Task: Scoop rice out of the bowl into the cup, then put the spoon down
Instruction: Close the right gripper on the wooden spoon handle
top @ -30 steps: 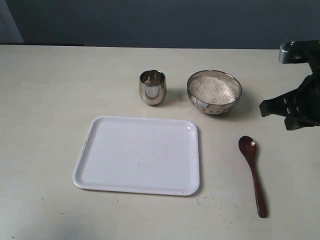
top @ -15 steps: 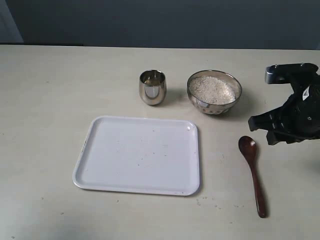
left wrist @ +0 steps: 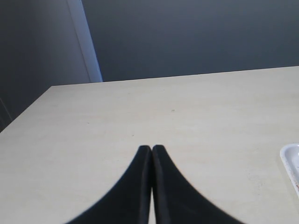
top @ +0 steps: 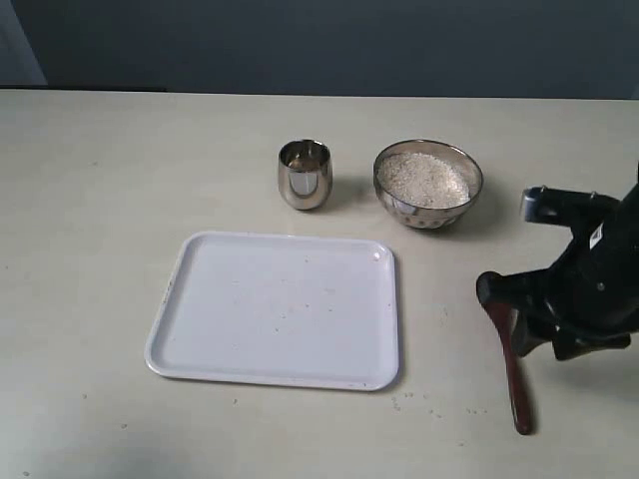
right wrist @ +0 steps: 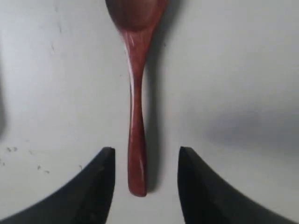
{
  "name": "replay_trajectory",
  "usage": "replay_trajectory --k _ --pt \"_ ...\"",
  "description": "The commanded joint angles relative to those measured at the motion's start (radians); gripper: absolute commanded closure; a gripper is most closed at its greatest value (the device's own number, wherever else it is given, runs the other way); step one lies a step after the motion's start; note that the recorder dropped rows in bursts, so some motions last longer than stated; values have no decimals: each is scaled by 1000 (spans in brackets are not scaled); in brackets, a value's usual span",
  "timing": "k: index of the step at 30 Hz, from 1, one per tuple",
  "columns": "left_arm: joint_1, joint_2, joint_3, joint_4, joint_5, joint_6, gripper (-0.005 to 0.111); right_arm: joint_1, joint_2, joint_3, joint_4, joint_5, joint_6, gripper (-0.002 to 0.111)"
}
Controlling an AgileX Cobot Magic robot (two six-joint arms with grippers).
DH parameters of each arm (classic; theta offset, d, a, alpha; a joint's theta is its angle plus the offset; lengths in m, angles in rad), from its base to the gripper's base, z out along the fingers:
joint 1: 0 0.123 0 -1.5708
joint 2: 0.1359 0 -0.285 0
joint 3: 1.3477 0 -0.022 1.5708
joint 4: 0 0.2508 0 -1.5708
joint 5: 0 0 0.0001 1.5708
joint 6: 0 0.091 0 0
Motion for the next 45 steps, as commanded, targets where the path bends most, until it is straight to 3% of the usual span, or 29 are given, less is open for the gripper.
replay_trajectory --k 1,7,26,32,39,45 --pt "-2 -4 -3 -1 -13 -2 106 48 3 72 34 -97 2 66" --pt "-2 -4 -3 -1 -13 -2 106 88 11 83 30 -167 2 66" --pt "-2 -4 -3 -1 -13 -2 106 88 135 83 -18 -188 5 67" --pt "-2 -4 -3 -1 -13 -2 106 88 170 83 -21 -181 5 82" --pt "-2 -4 -3 -1 -13 -2 106 88 170 83 -58 -179 -5 109" --pt "-2 -4 -3 -1 -13 -2 106 88 146 77 -100 -111 -49 109"
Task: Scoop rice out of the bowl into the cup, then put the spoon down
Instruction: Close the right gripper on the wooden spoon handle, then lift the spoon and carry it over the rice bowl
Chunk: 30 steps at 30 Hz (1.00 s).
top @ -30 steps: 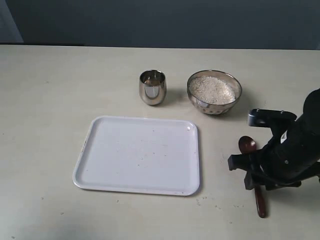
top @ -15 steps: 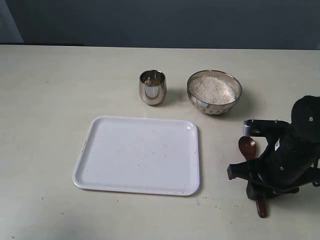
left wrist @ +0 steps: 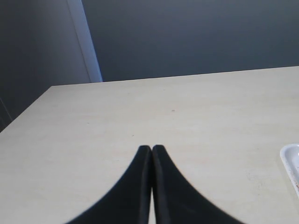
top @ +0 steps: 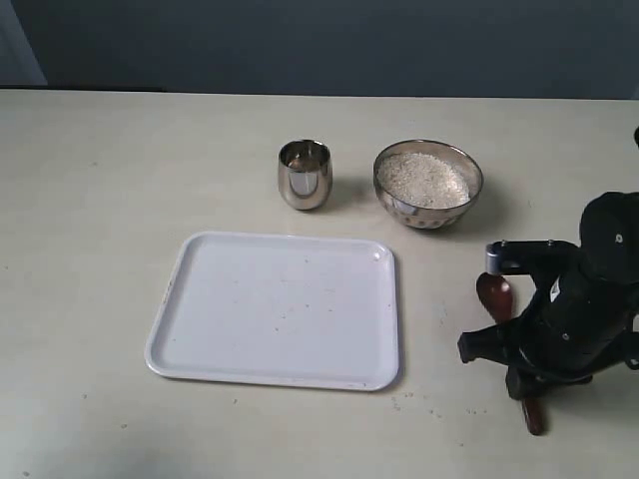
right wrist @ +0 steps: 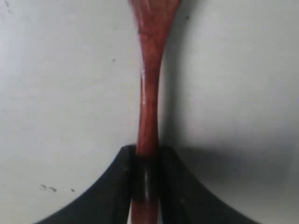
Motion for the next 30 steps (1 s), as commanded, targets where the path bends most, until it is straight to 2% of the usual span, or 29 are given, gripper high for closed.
replay_trajectory --k 1,6,10,15,19,23,26,30 --pt "-2 -4 -3 -1 -13 -2 106 4 -16 -4 -37 71 -66 109" --pt "-2 -4 -3 -1 -13 -2 106 4 -106 -86 -64 290 -156 109" --pt "-2 -4 -3 -1 -13 -2 106 4 -203 -239 -165 449 -190 109" --pt "-2 -4 -3 -1 -13 -2 106 4 -248 -398 -221 498 -345 109" --pt "-2 -4 -3 -1 -13 -2 106 4 -238 -470 -294 501 -387 109" --pt "-2 -4 -3 -1 -13 -2 106 4 -168 -544 -444 494 -401 109" --pt "-2 -4 -3 -1 -13 -2 106 29 -56 -590 -636 501 -416 109" --pt "-2 -4 -3 -1 -13 -2 106 176 106 -637 -895 571 -350 109"
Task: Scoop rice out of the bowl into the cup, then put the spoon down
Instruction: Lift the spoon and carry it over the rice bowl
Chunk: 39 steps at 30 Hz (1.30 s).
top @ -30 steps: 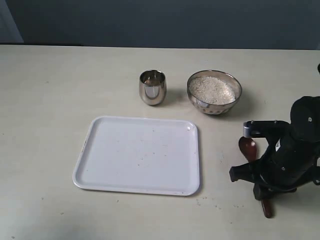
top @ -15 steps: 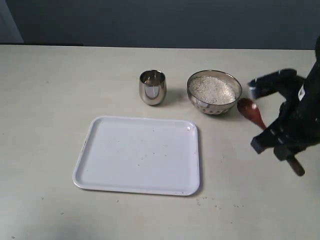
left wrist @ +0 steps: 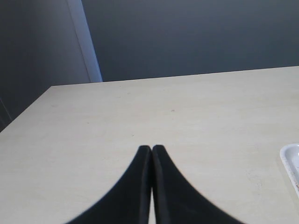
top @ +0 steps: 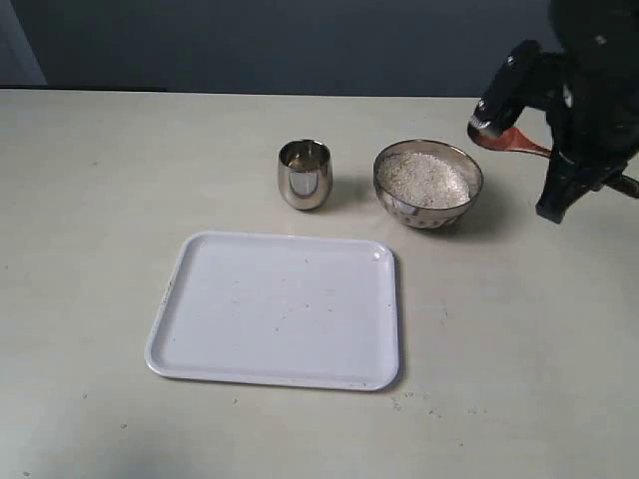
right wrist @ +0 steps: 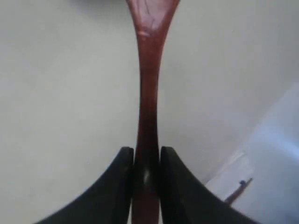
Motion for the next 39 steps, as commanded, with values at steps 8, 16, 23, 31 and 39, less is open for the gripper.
replay_trajectory --k 8,16,23,31,39 --pt "-2 -4 -3 -1 -13 -2 106 174 334 -205 -323 97 140 109" --pt "-2 -4 -3 -1 -13 -2 106 174 419 -216 -366 97 173 109" --pt "-2 -4 -3 -1 -13 -2 106 176 445 -216 -411 97 216 109" --pt "-2 -4 -3 -1 -13 -2 106 186 477 -216 -428 89 239 109" --pt "-2 -4 -3 -1 -13 -2 106 213 503 -216 -421 54 239 109"
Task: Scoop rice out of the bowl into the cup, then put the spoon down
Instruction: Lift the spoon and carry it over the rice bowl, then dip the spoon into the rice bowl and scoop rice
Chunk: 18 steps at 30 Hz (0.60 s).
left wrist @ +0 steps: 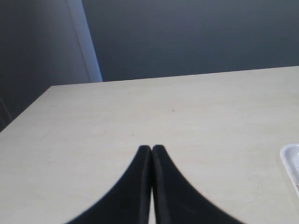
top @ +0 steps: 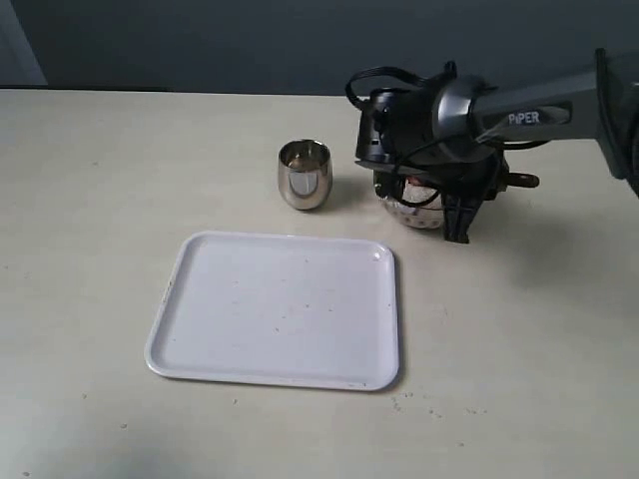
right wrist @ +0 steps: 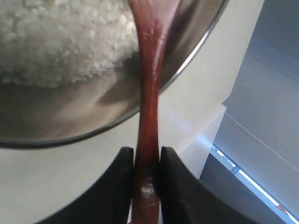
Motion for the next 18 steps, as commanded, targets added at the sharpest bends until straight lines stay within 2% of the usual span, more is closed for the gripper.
replay_trajectory --k 1,18 --pt "-2 -4 -3 -1 -13 -2 106 11 6 -5 8 -28 0 109" --pt "-2 -4 -3 -1 -13 -2 106 11 6 -5 116 -51 -54 109"
